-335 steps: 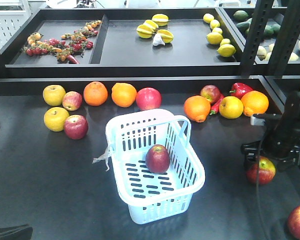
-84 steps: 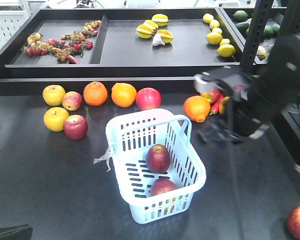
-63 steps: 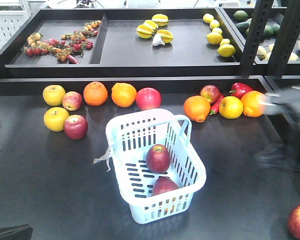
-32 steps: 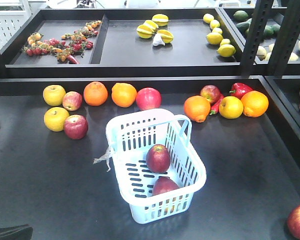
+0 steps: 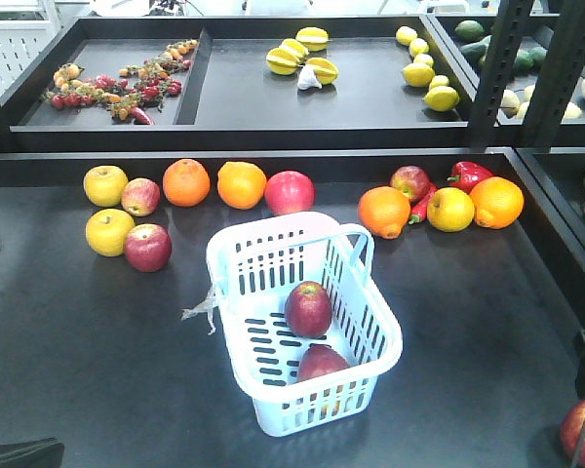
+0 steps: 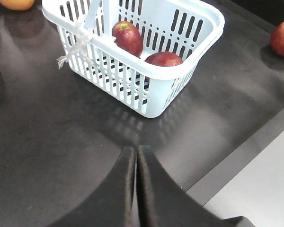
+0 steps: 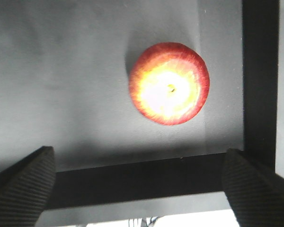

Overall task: Pick three apples into basket with both arms
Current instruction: 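Move the right gripper to a third red apple and grasp it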

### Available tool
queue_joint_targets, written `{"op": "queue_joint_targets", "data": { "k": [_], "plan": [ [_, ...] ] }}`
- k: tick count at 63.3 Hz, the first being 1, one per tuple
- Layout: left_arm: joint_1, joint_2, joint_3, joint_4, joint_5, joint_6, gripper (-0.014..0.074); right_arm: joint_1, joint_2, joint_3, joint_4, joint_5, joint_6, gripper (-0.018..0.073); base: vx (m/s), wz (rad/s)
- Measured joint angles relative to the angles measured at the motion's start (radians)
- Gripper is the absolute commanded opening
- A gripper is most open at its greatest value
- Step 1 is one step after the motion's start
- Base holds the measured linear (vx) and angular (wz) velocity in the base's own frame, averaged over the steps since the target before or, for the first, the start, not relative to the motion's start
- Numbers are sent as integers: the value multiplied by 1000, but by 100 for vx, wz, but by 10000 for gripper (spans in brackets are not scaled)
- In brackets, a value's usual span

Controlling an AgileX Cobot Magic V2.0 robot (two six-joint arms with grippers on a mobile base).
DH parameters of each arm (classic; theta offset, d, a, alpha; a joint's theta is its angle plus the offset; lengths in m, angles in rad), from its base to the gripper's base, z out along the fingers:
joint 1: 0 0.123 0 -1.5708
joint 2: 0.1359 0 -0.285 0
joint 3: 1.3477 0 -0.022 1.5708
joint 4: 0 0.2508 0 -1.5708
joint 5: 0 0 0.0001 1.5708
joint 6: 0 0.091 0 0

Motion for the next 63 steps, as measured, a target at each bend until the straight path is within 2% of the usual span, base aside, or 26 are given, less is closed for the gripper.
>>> {"op": "queue_joint_targets", "data": {
  "k": [12, 63],
  "plan": [
    [0, 0, 0, -1, 0, 0, -6, 0, 84, -20, -40, -26, 33, 683, 0, 0],
    [0, 0, 0, -1, 0, 0, -6, 0, 363, -63, -104, -129, 93, 653, 0, 0]
  ]
}}
